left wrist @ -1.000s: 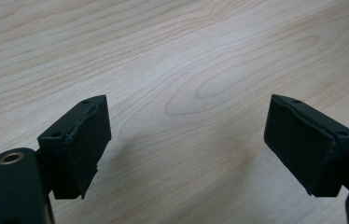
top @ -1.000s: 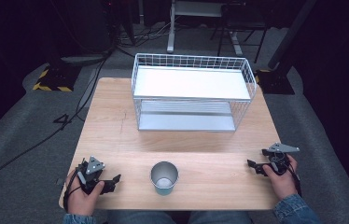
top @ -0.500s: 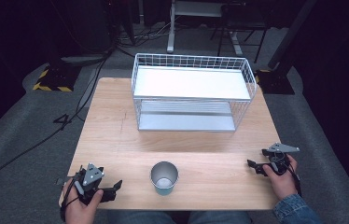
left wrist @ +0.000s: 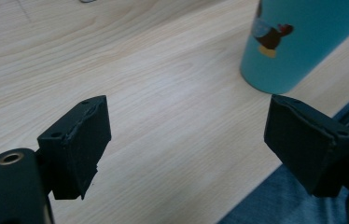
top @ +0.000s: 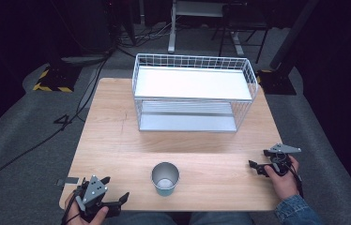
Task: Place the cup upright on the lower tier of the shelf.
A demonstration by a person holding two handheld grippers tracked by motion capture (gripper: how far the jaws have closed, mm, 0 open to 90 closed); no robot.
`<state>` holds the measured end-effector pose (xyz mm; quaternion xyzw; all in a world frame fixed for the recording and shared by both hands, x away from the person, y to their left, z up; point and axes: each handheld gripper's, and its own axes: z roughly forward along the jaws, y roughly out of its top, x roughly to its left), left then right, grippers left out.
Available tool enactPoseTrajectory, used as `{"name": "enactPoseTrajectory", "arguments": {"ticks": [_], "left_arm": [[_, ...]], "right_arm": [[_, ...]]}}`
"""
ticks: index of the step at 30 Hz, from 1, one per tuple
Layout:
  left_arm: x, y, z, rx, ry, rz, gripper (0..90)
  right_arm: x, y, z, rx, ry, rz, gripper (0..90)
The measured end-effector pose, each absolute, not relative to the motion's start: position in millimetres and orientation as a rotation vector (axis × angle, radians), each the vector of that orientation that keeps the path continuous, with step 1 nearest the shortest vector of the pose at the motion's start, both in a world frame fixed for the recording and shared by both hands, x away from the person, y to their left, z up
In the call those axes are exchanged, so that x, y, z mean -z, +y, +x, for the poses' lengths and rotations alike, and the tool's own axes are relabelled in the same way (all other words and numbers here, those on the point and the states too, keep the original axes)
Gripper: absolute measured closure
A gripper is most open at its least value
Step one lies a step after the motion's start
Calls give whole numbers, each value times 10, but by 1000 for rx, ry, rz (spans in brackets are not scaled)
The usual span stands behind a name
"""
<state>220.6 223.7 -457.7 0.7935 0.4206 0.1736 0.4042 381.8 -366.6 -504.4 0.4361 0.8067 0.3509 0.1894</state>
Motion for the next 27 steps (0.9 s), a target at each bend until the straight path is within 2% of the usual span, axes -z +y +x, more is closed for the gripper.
{"name": "enactPoseTrajectory", "arguments": {"ticks": [27], "left_arm": [[4561,1714,2046,-375,845,1920,154]], "right_arm": [[5045,-3666,3818,-987,2266,1226,124]]}}
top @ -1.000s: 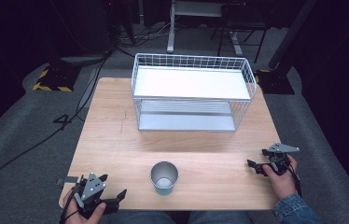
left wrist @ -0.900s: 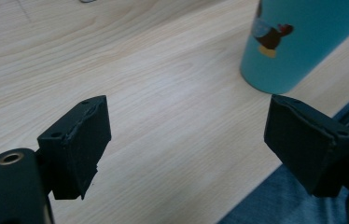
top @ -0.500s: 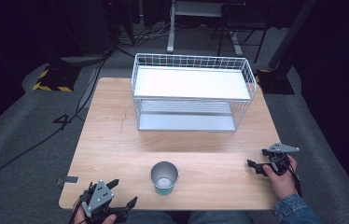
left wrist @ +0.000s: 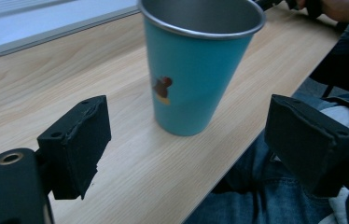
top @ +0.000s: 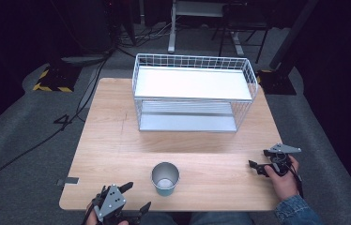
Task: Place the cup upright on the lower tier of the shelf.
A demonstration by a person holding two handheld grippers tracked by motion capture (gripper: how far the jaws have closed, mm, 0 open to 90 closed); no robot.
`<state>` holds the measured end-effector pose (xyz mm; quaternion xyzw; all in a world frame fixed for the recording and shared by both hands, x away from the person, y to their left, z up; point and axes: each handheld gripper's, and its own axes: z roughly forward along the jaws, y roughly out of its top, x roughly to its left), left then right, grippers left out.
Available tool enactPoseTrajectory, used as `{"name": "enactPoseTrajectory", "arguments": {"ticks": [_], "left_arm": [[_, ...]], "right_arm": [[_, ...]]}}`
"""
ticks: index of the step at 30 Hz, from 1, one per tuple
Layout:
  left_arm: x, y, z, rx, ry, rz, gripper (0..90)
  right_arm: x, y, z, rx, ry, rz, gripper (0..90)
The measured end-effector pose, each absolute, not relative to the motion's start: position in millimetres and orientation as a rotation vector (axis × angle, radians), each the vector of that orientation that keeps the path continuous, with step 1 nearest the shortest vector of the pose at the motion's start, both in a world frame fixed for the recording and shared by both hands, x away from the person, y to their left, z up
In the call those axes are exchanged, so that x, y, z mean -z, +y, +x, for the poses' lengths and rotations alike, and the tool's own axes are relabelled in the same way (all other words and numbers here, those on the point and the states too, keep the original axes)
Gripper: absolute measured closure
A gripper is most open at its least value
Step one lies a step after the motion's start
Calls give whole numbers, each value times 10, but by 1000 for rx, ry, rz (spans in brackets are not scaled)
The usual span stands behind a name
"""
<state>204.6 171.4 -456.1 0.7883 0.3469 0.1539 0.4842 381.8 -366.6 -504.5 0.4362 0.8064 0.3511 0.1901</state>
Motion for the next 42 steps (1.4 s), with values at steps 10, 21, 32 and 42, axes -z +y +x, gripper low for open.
{"name": "enactPoseTrajectory", "arguments": {"ticks": [10,21,32,42], "left_arm": [[4672,1516,2084,-357,801,1906,153],[4807,1402,2191,-411,874,1831,153],[4916,1249,2312,-403,893,1830,153],[5005,1097,2428,-404,920,1885,153]], "right_arm": [[5045,-3665,3818,-987,2266,1226,124],[5045,-3666,3818,-987,2266,1226,124],[5044,-3667,3818,-987,2268,1226,124],[5044,-3667,3818,-987,2268,1226,124]]}}
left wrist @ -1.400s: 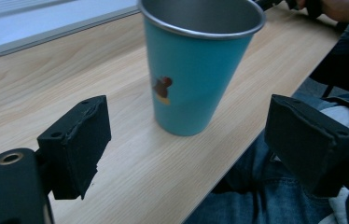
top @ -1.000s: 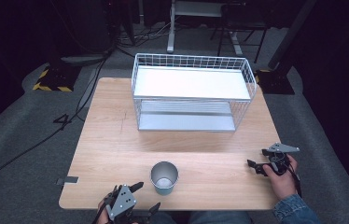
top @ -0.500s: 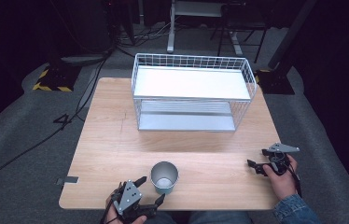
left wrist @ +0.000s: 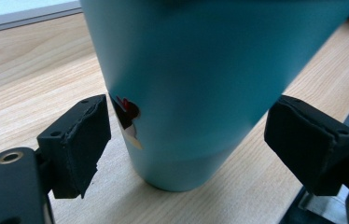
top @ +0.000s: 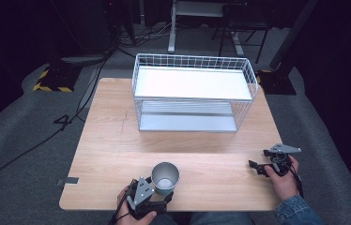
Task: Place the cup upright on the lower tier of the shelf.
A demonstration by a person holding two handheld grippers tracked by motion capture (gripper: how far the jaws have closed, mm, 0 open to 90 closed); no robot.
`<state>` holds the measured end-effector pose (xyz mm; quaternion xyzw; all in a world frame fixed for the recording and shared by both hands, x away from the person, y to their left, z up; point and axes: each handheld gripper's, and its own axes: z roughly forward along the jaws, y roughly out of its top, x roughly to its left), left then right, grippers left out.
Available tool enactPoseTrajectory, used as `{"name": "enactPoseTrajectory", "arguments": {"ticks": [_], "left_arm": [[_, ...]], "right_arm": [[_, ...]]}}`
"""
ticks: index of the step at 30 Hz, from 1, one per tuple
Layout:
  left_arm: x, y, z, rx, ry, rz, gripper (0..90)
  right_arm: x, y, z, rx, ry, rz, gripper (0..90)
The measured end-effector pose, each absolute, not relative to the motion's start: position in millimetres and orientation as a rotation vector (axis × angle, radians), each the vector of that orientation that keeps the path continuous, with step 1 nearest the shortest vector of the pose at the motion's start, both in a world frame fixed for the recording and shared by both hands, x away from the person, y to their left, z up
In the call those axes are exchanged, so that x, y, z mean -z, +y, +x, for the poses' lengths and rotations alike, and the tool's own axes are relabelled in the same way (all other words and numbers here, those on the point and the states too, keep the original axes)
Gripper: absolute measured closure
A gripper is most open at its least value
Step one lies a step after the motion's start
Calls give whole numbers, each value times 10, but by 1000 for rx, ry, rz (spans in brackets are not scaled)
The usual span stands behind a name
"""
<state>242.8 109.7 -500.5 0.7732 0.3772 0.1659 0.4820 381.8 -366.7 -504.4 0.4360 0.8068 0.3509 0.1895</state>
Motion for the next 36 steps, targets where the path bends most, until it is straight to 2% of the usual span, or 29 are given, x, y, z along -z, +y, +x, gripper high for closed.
{"name": "enactPoseTrajectory", "arguments": {"ticks": [12,16,36], "left_arm": [[5060,1004,2509,-392,959,1925,164],[5073,1001,2519,-403,956,1945,230],[5054,1047,2544,-385,974,1949,241]], "right_arm": [[5045,-3666,3818,-987,2266,1226,124],[5044,-3667,3818,-987,2268,1226,124],[5044,-3666,3818,-986,2268,1225,124]]}}
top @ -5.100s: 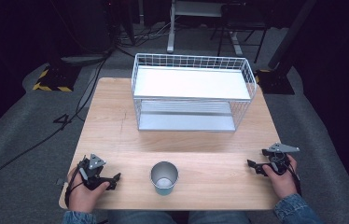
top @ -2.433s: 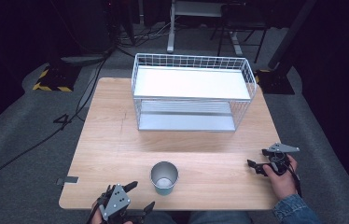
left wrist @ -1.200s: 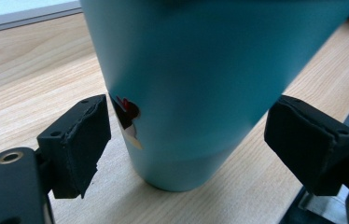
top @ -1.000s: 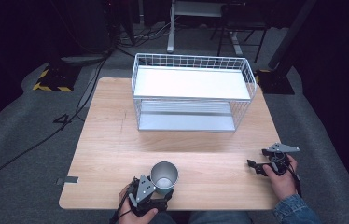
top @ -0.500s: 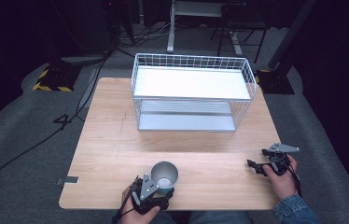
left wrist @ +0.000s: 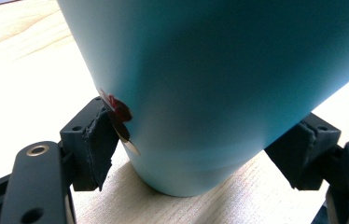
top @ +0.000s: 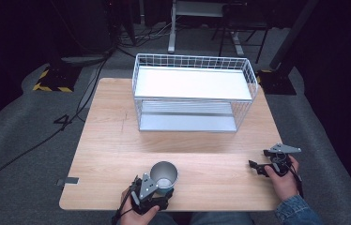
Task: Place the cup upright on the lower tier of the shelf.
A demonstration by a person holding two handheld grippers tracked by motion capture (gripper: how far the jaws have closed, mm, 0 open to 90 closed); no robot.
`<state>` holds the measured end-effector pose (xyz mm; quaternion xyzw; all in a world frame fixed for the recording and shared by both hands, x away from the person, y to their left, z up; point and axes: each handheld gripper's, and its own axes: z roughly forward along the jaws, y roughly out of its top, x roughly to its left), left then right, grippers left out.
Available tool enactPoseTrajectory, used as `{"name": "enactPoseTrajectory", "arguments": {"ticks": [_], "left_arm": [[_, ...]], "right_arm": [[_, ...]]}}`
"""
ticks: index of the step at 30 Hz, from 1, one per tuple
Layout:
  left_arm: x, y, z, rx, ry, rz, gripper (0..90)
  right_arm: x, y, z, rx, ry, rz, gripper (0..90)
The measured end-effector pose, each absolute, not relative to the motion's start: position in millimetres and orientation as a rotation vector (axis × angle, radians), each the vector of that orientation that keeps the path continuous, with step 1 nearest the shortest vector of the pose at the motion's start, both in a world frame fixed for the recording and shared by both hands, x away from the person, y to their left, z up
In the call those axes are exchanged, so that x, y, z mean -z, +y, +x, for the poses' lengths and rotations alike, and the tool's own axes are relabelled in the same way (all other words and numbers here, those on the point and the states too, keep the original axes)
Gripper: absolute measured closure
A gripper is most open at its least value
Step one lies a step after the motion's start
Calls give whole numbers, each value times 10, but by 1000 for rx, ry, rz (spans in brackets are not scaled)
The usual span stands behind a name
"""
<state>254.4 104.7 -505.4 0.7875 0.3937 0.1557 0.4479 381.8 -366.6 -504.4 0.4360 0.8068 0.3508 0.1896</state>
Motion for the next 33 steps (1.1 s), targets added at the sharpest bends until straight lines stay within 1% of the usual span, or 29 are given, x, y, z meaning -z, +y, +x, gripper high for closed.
{"name": "enactPoseTrajectory", "arguments": {"ticks": [15,33], "left_arm": [[4870,1038,2506,-380,936,1927,242],[4555,952,2783,-379,921,1917,242]], "right_arm": [[5045,-3666,3818,-986,2267,1226,123],[5045,-3666,3817,-986,2267,1226,122]]}}
